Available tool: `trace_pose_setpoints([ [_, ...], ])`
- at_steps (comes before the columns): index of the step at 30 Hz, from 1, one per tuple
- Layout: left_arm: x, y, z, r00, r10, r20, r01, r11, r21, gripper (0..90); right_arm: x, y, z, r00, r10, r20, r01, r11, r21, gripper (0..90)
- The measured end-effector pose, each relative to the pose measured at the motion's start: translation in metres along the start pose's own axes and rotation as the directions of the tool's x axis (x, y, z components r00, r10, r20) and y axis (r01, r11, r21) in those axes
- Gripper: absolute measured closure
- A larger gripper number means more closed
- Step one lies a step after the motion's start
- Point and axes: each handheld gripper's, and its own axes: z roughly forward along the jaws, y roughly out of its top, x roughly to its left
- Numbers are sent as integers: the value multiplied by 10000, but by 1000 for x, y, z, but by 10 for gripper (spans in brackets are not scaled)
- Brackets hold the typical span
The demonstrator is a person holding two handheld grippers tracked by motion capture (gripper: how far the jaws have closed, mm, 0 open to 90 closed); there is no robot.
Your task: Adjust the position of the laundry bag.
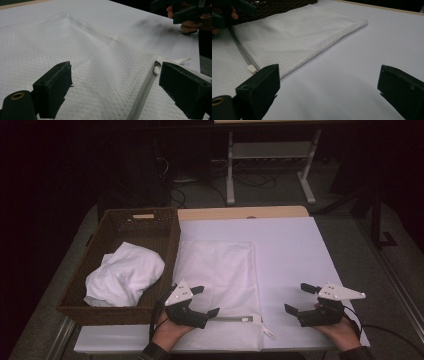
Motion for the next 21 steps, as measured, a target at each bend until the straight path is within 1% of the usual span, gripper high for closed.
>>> trace_pose_setpoints([
  [5, 0, 0, 1, 10000, 17, 8, -17, 10000, 15, 103, 0, 0, 0, 10000, 14, -38, -14, 10000, 1, 37],
  [9, 1, 0, 1, 10000, -78, 8, 78, 10000, -37, 103, -1, 0, 1, 10000, -5, -71, 5, 10000, 20, 37],
  [15, 1, 0, 0, 10000, -62, -29, 62, 10000, 1, 103, -2, 2, 3, 9999, 9, -147, -9, 10000, -12, 37],
  [17, 1, 0, -1, 9999, -104, -122, 106, 9998, 158, 103, -3, 3, 4, 9998, 54, -195, -54, 10000, -23, 39],
  [18, 1, 0, -1, 9999, -104, -122, 106, 9998, 158, 103, -3, 3, 4, 9998, 54, -195, -54, 10000, -23, 39],
  [19, 2, -1, 0, 9997, -175, -156, 180, 9993, 334, 103, -3, 4, 5, 9998, 63, -196, -64, 10000, -22, 40],
  [20, 1, -1, 0, 9998, -136, -159, 144, 9989, 452, 104, -3, 6, 6, 9998, 62, -188, -62, 10000, 39, 41],
  [21, 1, -1, 1, 9999, -7, -171, 16, 9988, 495, 104, -3, 7, 7, 9998, 55, -176, -54, 10000, 60, 41],
])
